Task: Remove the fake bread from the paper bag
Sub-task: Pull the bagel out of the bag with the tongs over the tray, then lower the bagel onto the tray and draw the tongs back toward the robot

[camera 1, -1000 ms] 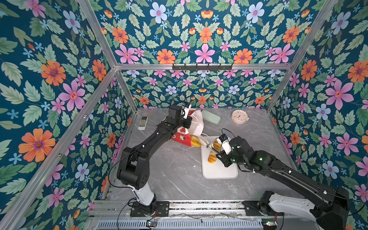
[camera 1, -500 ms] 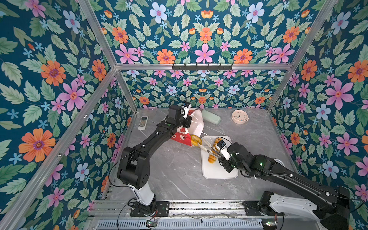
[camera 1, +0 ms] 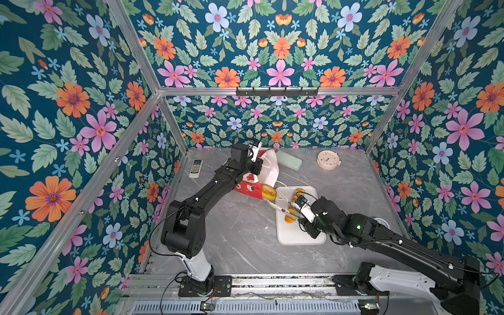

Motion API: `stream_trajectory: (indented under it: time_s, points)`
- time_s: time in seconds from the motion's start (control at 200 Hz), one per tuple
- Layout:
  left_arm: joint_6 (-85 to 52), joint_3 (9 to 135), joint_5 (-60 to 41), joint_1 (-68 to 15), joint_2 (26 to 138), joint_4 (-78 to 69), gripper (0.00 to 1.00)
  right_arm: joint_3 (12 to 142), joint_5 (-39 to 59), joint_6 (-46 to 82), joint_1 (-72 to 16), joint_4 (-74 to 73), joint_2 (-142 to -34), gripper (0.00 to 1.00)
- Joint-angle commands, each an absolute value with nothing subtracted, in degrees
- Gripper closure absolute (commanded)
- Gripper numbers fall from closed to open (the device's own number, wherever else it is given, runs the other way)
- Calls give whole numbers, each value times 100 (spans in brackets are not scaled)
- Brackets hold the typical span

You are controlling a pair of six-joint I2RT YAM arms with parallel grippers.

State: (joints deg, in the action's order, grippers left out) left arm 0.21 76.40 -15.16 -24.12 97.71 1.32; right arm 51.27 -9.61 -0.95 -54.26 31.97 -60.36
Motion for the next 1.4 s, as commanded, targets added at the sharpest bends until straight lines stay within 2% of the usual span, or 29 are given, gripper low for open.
stream_trajectory:
  time_s: [0.0, 0.27, 0.85, 1.395]
  points:
    - [18, 7704, -1580, -2421, 9787, 0, 100, 5178, -1213, -313, -5460, 3114, -6111, 63]
    - [26, 7742, -1603, -2417, 9800, 18, 100, 5285, -1701, -680, -5568, 3066, -6338, 62]
    - [9, 7805, -1679, -2417, 9861, 49, 100, 5361, -1687, -1116, -5602, 2848, -6720, 62]
    - [9, 7745, -1705, -2421, 9827, 9, 100, 5581, -2317, -1437, -5651, 2464, -7457, 63]
